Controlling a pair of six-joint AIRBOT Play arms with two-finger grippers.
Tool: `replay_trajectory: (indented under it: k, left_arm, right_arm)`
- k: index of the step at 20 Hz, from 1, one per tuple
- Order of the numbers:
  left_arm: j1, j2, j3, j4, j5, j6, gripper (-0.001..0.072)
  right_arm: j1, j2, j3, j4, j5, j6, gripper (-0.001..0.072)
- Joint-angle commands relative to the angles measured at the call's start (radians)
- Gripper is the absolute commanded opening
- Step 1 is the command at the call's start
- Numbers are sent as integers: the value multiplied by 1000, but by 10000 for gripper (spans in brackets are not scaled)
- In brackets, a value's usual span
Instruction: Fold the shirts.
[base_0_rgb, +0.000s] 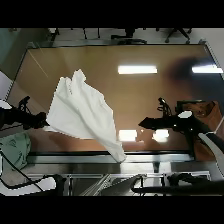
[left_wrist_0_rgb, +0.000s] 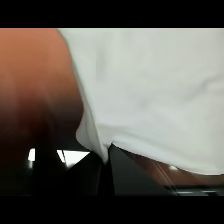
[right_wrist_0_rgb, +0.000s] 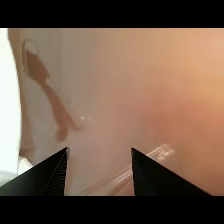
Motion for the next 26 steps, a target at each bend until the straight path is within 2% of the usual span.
replay_trajectory:
  k: [1,7,8,9,16,17,18,19,20,23,26]
  left_arm:
    - [-8,-10,27,14,16,-5,13]
    - [-8,-90,27,13,-82,-5,13]
    - [-8,-100,27,12,-86,-5,13]
    - [-8,-105,27,12,-84,-5,13]
    - [-8,-105,27,11,-81,2,13]
    - [-8,-105,27,11,-81,2,13]
    - [-8,-105,27,9,-82,2,13]
    - [-8,-104,27,-18,-78,3,13]
    - [-8,-100,27,-69,-71,11,12]
    - [-8,-51,76,-253,-66,74,12]
    - [-5,35,249,-275,-114,73,12]
  right_arm:
    - [148,-67,1,72,-109,-2,434]
    - [381,-192,84,137,-212,3,432]
    - [402,-214,110,137,-212,6,410]
    - [424,-237,138,136,-212,6,302]
    - [481,-318,246,136,-179,24,293]
    - [482,-318,246,137,-166,24,268]
    - [481,-318,246,137,-142,24,159]
    - [481,-316,246,141,-121,22,89]
    - [481,-310,251,143,-94,5,16]
    - [397,-200,326,130,-23,-10,17]
    - [185,19,480,129,16,5,16]
